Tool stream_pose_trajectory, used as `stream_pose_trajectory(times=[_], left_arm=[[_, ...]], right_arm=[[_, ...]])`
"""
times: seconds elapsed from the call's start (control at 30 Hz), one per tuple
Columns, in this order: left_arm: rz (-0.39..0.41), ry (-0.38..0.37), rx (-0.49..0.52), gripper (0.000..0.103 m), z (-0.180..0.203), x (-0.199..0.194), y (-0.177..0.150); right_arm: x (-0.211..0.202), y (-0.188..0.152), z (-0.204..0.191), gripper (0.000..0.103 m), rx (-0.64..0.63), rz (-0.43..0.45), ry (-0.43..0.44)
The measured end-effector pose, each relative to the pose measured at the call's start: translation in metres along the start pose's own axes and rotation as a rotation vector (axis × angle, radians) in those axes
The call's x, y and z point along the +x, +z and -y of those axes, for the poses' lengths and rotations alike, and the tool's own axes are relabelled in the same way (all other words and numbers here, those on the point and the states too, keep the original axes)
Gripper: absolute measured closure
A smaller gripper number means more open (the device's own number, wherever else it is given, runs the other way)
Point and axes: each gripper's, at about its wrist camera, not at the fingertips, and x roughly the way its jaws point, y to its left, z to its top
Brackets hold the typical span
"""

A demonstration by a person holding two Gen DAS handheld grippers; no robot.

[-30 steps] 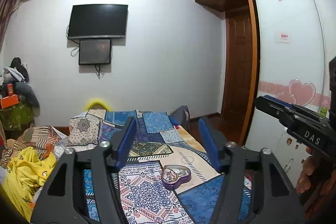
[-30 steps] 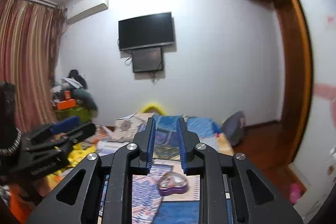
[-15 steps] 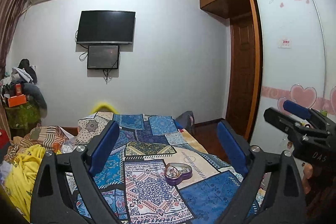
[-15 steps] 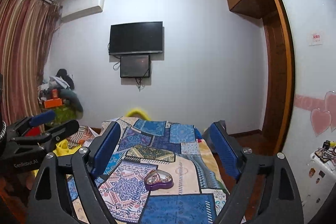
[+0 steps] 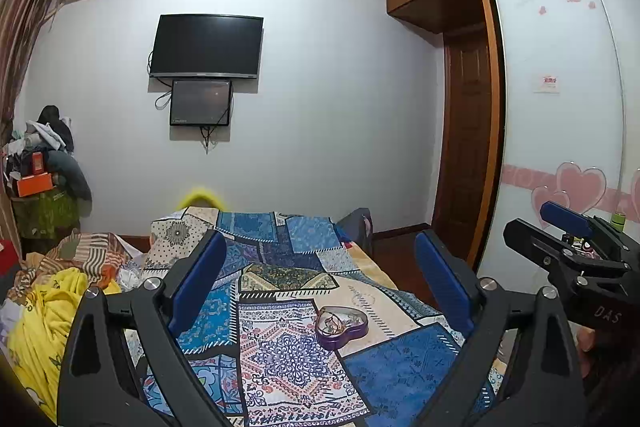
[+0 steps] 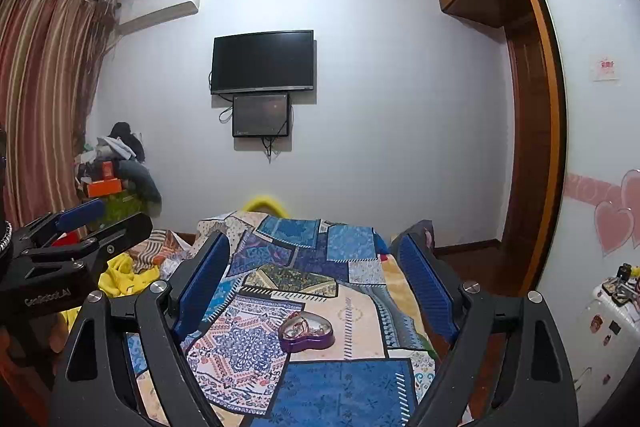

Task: Organize jewelry

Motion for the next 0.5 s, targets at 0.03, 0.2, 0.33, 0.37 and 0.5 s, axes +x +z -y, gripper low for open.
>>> stream_pose_trajectory(times=[0.03,0.2,0.33,0.37,0.5], left_arm=[[-0.004,0.001,-0.003,0.007,-0.0004,0.0007,-0.0003],[-0.008,0.005,-0.005,0.007,-0.0013,0.0013,-0.0014],[-0.011,0.007,-0.002,0.007,-0.0009,0.0018,-0.0015],[-0.011,0.007,-0.003,0.007,-0.0008,0.0019,-0.0013],[-0.011,0.005,-0.005,0.007,-0.001,0.0021,-0.0012]], right_arm=[[0.0,-0.0003,-0.0004,0.018,0.001,-0.001,0.0],[-0.0014,0.001,0.0,0.018,0.007,-0.005,0.006],[-0.0014,0.0008,-0.0001,0.018,0.01,-0.007,0.008],[-0.0018,0.0015,0.0002,0.018,0.01,-0.007,0.01],[-0.0026,0.0031,-0.0006,0.018,0.009,-0.009,0.012]])
